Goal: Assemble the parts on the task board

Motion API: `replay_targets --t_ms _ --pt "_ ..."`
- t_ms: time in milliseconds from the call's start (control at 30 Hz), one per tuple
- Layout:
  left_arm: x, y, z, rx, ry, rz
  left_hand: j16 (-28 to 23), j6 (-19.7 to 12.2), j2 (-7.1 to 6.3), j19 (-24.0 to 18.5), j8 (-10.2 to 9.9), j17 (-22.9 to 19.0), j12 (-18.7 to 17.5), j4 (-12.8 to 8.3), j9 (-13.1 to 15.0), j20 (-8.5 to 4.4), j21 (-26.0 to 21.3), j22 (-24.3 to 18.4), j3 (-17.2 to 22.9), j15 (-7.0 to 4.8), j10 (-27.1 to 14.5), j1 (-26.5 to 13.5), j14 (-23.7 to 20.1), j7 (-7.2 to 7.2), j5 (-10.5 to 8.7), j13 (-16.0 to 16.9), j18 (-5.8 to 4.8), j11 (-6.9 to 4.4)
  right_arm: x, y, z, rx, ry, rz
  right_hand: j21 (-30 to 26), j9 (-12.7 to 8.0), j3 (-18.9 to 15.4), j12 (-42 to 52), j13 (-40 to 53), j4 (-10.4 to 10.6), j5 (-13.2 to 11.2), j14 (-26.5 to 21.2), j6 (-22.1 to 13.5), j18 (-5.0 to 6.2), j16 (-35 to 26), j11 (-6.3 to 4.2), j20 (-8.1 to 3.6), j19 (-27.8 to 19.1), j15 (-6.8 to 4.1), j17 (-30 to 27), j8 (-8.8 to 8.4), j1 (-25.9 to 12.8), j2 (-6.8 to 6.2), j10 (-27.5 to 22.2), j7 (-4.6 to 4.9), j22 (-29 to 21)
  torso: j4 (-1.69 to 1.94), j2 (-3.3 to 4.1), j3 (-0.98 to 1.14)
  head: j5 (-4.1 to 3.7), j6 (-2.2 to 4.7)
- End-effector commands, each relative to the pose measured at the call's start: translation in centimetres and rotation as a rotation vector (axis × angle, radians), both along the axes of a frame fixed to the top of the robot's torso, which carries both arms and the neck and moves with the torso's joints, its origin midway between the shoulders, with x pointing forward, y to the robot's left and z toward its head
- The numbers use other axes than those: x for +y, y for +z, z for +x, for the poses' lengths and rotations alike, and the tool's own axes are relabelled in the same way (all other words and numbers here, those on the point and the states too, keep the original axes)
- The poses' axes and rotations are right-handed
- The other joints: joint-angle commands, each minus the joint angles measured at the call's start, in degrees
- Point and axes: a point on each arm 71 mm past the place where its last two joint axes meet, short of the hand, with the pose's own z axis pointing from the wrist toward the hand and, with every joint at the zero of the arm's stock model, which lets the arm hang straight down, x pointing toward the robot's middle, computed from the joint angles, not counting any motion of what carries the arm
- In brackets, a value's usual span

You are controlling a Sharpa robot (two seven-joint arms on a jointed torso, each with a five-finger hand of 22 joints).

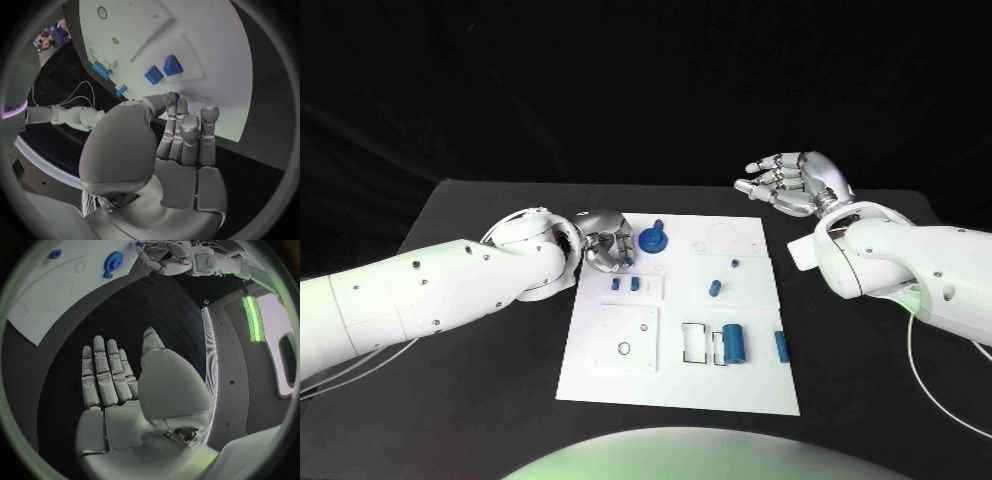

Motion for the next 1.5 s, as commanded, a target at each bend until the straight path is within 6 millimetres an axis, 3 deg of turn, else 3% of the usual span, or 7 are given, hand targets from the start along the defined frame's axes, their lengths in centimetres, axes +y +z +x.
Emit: replay_targets --t_ms 33,1133,1500 --pt "-0.25 -0.08 -0.1 0.015 -0.014 -0.005 0.2 0.5 0.12 0.3 -0.2 -0.3 -0.3 -0.1 0.0 -0.11 0.2 0.0 -0.4 0.03 0.3 -0.5 0.3 0.05 -0.37 -0.1 -1.16 -0.02 0.16 0.0 -0.04 -0.003 0.016 -0.003 0.0 -0.1 0.3 -0.2 0.0 0.0 0.0 0.1 0.3 0.81 -0.2 0.27 0.05 -0.5 0.21 -0.1 0.28 0.0 0.39 0.0 3.43 -0.1 0.01 0.02 0.0 0.01 0.0" --pt "-0.83 -0.85 0.0 0.043 -0.018 0.025 0.3 1.0 0.14 0.9 -0.4 0.0 -0.6 -0.2 0.1 -0.13 0.5 0.6 -0.5 -0.02 0.9 -0.4 0.5 0.01 -0.51 0.0 -1.31 -0.09 0.06 0.0 -0.06 0.0 0.016 -0.003 0.0 -0.2 0.4 -0.1 0.0 0.0 0.0 0.1 0.3 0.81 -0.3 0.26 0.05 -0.5 0.2 -0.2 0.33 0.0 0.47 0.0 3.42 -0.3 0.0 0.0 0.01 -0.1 0.1" --pt "-0.72 -0.7 -0.02 0.029 -0.013 0.011 0.2 -0.8 -1.47 -0.2 -3.1 -0.8 -2.5 -0.4 -0.4 0.08 -0.4 -0.6 -1.2 0.35 0.9 -0.9 0.0 0.52 -0.4 -0.2 -1.09 0.38 0.0 -0.02 -0.05 0.003 0.015 -0.004 0.0 -0.2 0.3 -0.1 0.0 0.0 -0.1 0.1 0.3 0.81 -0.3 0.26 0.06 -0.5 0.21 -0.2 0.34 -0.1 0.47 0.0 3.42 -0.3 0.03 0.0 -0.01 -0.09 0.07"
